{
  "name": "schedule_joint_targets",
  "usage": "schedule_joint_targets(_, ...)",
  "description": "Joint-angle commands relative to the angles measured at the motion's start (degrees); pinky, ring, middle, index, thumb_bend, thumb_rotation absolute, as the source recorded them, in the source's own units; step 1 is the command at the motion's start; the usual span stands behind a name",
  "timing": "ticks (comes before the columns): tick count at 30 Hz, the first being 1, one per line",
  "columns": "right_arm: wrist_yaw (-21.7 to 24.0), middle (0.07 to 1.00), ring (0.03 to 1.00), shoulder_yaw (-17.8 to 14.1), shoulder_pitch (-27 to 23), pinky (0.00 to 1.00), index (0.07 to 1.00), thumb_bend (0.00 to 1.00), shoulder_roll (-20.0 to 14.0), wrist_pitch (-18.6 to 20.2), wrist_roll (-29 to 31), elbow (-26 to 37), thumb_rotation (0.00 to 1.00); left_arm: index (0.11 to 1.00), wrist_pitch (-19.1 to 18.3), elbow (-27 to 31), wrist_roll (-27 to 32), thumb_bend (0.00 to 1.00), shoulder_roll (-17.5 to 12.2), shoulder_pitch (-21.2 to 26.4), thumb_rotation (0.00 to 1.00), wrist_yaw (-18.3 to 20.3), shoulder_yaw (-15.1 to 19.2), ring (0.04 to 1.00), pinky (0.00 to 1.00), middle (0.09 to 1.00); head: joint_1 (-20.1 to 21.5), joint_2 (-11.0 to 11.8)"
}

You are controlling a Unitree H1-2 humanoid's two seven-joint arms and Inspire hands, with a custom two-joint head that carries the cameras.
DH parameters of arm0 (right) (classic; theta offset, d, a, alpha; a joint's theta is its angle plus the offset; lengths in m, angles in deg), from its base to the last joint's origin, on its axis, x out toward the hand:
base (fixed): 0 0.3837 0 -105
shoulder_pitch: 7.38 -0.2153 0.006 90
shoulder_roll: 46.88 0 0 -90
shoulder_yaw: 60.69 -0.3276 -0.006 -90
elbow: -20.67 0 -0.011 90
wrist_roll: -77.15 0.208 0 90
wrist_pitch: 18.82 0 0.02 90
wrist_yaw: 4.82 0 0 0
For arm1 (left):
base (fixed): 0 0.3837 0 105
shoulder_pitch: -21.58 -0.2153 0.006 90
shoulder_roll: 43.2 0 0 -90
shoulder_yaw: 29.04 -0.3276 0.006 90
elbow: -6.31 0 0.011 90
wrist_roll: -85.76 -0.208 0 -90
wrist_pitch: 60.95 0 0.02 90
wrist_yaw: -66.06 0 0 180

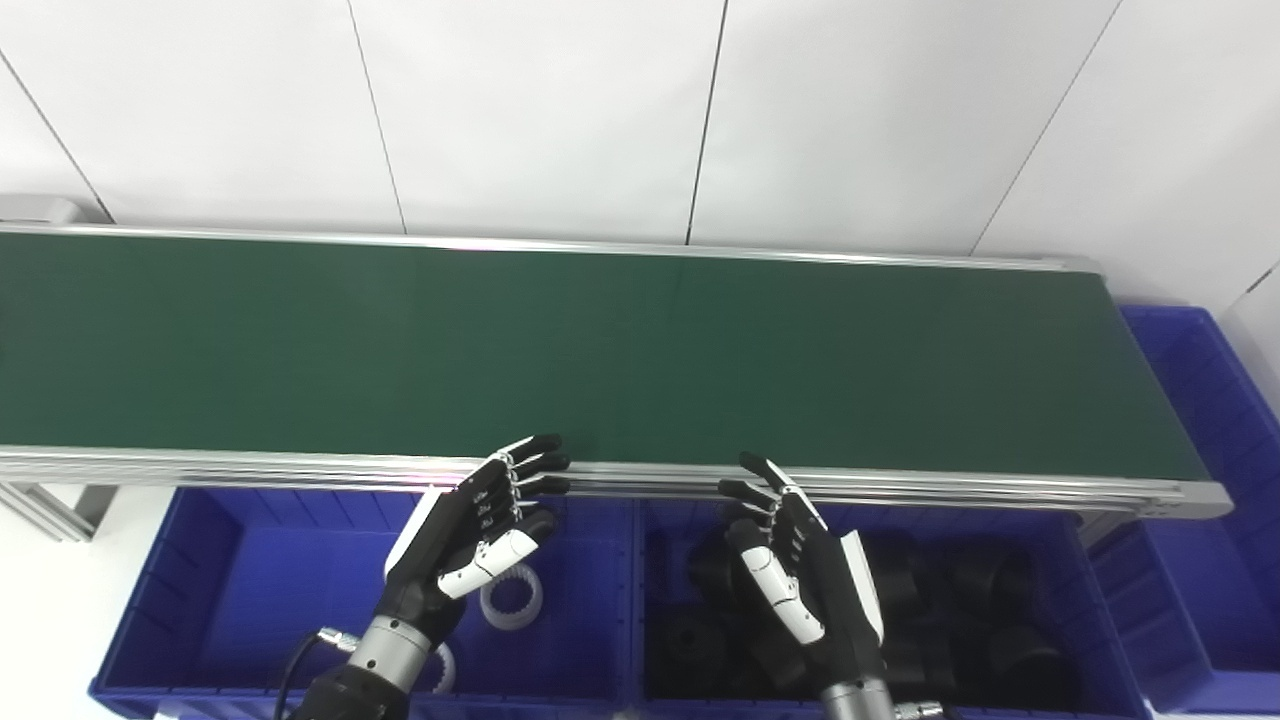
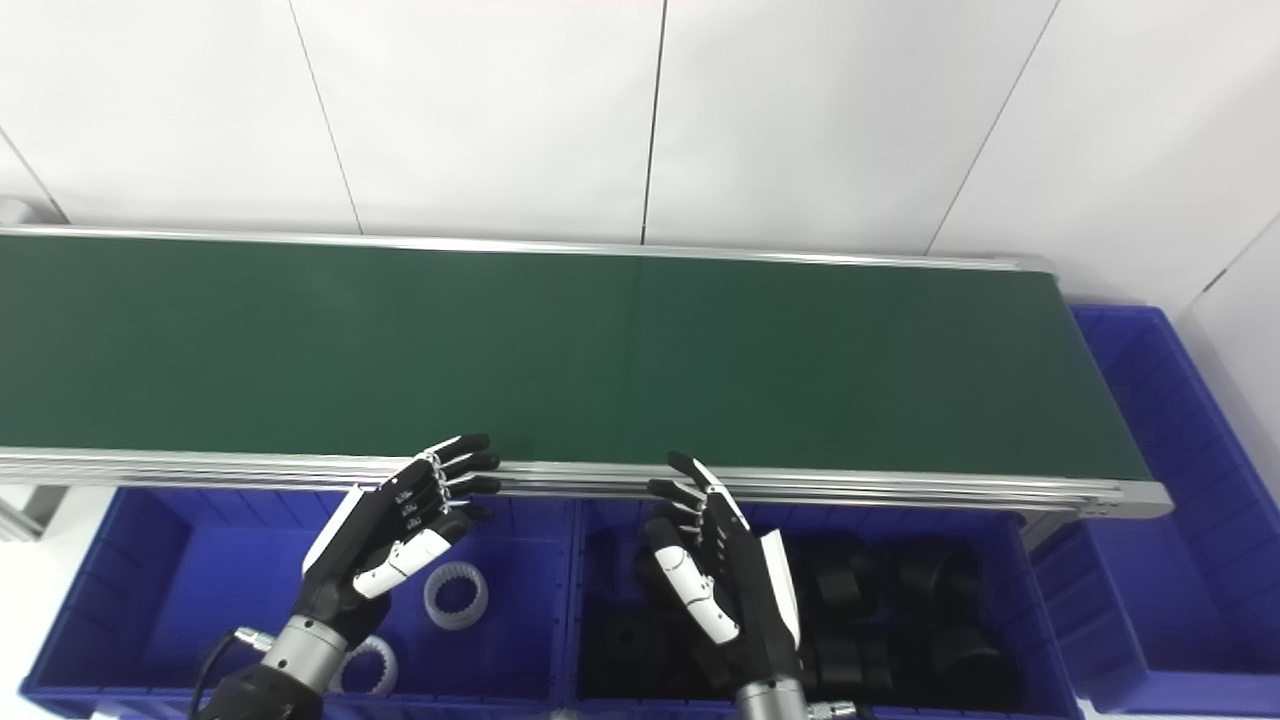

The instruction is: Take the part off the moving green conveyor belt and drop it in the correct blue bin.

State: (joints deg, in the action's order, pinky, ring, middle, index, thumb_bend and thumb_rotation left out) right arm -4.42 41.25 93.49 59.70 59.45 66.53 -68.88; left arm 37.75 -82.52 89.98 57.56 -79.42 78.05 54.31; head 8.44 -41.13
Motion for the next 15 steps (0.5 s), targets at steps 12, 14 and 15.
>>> schedule_joint_targets(12, -0.07, 0.773, 0.722, 0.0, -0.26, 0.64, 0.873, 0.58, 0.17, -1.3, 0.08, 1.97, 0.76, 0.829, 2.04, 1.1, 0.01, 0.79, 0.55, 0.81, 0.53, -0.22, -0.04, 0.756, 0.66, 0.809, -0.31, 0.02)
schedule_joint_targets(14, -0.11, 0.771, 0.719, -0.03, -0.29, 0.63, 0.872, 0.58, 0.17, -1.4, 0.09, 1.91, 0.76, 0.827, 2.2, 0.92, 0.01, 0.79, 0.59, 0.86, 0.53, -0.18, -0.03, 0.753, 0.66, 0.807, -0.31, 0.02)
schedule_joint_targets(15, -0.11, 0.769, 0.717, -0.04, -0.3, 0.63, 0.872, 0.59, 0.18, -1.48, 0.15, 1.87, 0.76, 0.825, 1.98, 1.07, -0.1, 0.8, 0.61, 0.82, 0.53, -0.23, -0.04, 0.751, 0.66, 0.805, -0.36, -0.01)
